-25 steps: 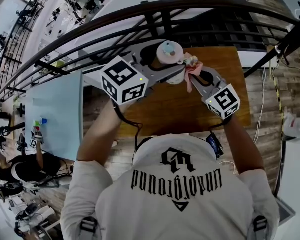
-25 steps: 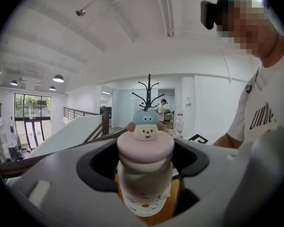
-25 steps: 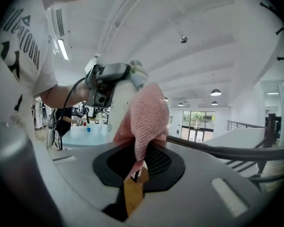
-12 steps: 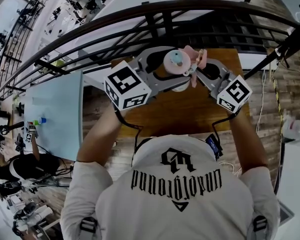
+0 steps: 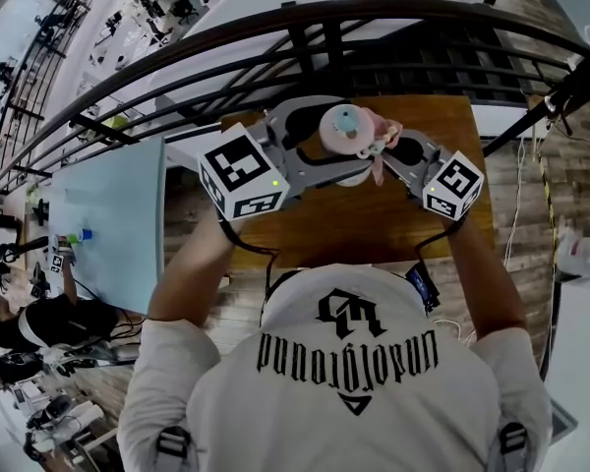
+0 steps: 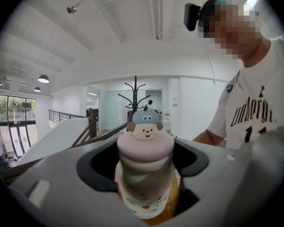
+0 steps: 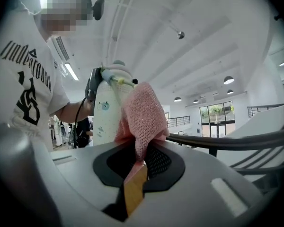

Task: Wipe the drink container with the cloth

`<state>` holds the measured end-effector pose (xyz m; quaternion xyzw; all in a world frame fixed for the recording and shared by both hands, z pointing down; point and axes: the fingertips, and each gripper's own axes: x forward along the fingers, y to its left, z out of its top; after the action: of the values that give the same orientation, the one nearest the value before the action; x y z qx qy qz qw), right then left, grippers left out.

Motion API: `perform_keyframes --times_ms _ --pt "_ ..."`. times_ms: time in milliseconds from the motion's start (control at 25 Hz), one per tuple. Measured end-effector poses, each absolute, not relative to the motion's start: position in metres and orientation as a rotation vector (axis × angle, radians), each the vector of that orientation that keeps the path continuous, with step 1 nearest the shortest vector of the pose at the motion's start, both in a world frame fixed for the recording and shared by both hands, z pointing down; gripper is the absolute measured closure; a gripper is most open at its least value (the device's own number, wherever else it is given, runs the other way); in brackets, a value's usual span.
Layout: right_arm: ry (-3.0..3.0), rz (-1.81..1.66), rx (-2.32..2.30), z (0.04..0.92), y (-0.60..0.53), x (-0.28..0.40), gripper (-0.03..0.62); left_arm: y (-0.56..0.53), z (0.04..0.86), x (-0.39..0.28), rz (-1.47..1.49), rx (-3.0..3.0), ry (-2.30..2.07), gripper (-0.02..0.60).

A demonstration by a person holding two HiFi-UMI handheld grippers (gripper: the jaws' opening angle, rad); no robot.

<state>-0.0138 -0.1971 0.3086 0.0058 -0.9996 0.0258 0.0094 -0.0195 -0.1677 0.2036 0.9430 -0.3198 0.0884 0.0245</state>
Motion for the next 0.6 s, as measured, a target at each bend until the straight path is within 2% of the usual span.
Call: perform_keyframes --times_ms 440,600 --pt "-3.283 -0.032 -0.209 0.209 -0.190 -0.024 0.557 -0.153 0.211 -0.009 0.325 2.971 -0.876 0.198" --pt "-3.268 0.015 -0.257 0.215 -0.192 -0.028 0.557 -0.153 0.207 -0.006 0.319 2.995 -0.852 0.198"
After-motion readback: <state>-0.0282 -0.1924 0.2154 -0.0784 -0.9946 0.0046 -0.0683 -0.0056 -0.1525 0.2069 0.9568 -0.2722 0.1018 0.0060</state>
